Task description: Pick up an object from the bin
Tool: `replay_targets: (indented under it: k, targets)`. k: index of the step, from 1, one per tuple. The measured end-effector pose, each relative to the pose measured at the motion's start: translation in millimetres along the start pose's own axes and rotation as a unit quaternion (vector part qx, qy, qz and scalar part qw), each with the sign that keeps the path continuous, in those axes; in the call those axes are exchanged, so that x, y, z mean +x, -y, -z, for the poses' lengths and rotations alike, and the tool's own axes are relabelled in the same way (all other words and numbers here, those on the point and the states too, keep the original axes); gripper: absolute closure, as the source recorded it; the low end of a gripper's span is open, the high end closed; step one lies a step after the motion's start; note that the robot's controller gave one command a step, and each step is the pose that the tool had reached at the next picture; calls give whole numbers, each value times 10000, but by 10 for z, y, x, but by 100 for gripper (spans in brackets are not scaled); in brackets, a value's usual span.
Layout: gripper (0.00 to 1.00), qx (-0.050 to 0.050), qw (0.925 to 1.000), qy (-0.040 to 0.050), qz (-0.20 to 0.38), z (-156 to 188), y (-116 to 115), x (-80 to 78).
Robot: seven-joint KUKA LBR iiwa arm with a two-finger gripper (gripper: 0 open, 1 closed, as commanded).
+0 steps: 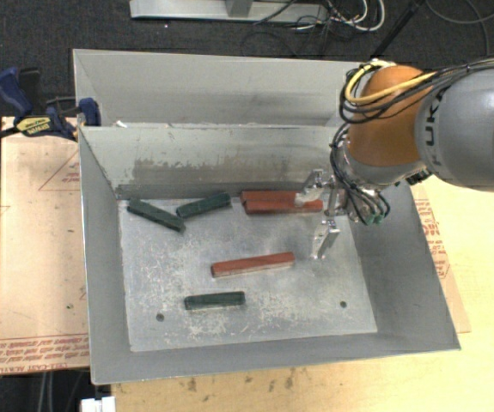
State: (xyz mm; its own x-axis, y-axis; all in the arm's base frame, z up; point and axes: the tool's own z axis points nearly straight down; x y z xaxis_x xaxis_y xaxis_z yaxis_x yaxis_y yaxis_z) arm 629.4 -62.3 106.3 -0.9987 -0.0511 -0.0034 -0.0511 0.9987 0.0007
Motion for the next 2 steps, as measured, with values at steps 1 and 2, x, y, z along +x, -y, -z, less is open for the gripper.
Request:
replay_targets:
  k: [1, 2]
  targets:
    - [0, 29, 9982, -78, -600, -140, -314, -33]
    - [100, 4, 9993, 53, 369, -274, -400, 689]
